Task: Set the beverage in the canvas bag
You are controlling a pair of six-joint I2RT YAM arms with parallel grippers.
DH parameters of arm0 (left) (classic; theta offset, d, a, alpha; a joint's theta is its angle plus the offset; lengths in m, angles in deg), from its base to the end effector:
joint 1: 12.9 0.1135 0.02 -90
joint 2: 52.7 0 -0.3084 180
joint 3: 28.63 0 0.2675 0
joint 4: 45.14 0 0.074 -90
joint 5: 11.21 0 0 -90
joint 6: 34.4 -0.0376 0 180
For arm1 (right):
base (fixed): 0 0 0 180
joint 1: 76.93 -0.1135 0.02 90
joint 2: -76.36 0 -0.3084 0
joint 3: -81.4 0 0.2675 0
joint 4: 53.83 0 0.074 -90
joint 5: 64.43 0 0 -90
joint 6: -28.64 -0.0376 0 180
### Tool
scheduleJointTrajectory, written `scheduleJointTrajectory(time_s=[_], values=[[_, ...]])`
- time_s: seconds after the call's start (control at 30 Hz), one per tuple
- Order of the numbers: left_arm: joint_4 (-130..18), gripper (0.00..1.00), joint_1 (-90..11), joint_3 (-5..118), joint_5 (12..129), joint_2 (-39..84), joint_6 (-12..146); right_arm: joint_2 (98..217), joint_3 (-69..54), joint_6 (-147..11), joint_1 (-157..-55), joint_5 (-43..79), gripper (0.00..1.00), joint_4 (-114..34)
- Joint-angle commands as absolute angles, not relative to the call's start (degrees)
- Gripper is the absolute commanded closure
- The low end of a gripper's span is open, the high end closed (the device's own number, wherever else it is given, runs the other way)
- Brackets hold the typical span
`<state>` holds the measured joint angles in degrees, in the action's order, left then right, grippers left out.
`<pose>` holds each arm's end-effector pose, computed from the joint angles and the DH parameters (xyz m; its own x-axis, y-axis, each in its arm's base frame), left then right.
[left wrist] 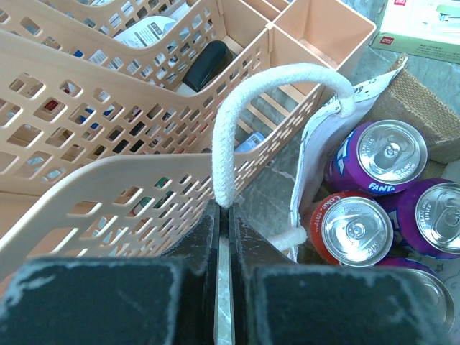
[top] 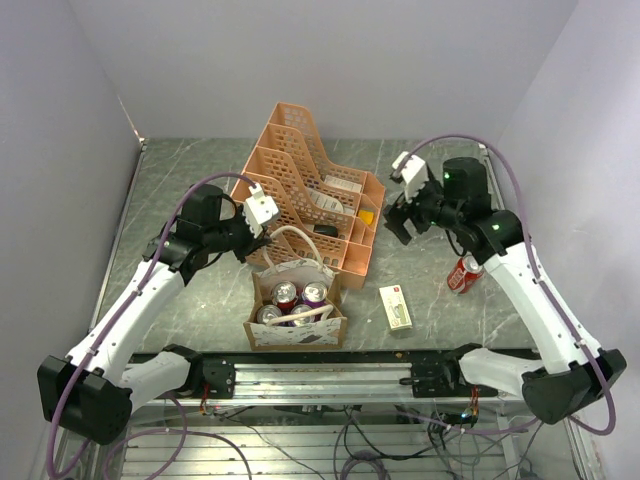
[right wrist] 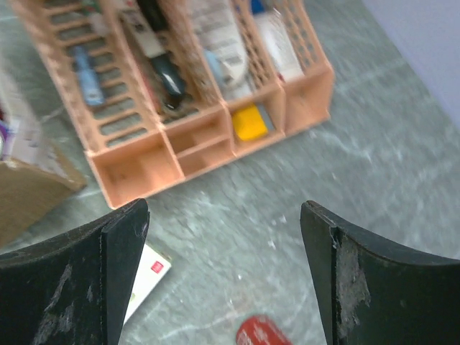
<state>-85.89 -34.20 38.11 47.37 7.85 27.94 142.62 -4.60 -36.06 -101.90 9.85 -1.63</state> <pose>0.1994 -0.0988 0.3507 -0.1385 0.4792 -0.8667 0.8742 0.4704 0.1204 0.2138 0.1108 0.4270 -0.1777 -0.5365 -0.8250 -0.7627 0.6048 -0.2291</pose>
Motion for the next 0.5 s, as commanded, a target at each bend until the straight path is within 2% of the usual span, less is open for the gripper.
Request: scheduleJointTrajectory(time_s=[0.0,0.27,0.47], values=[[-84.3,0.93,-34.5,37.6,44.9,6.9,27.6,139.9,-2.2,-40.5,-94.8,15.2,0.13,-2.0],[-83.1,0.93,-34.5,36.8,45.9,6.0,28.4,136.5,3.1,-40.7,-84.1,21.8,0.11,1.2],[-83.4,0.93,-34.6,37.1,45.9,5.9,28.5,137.9,6.6,-38.7,-75.7,19.2,0.08,3.7]])
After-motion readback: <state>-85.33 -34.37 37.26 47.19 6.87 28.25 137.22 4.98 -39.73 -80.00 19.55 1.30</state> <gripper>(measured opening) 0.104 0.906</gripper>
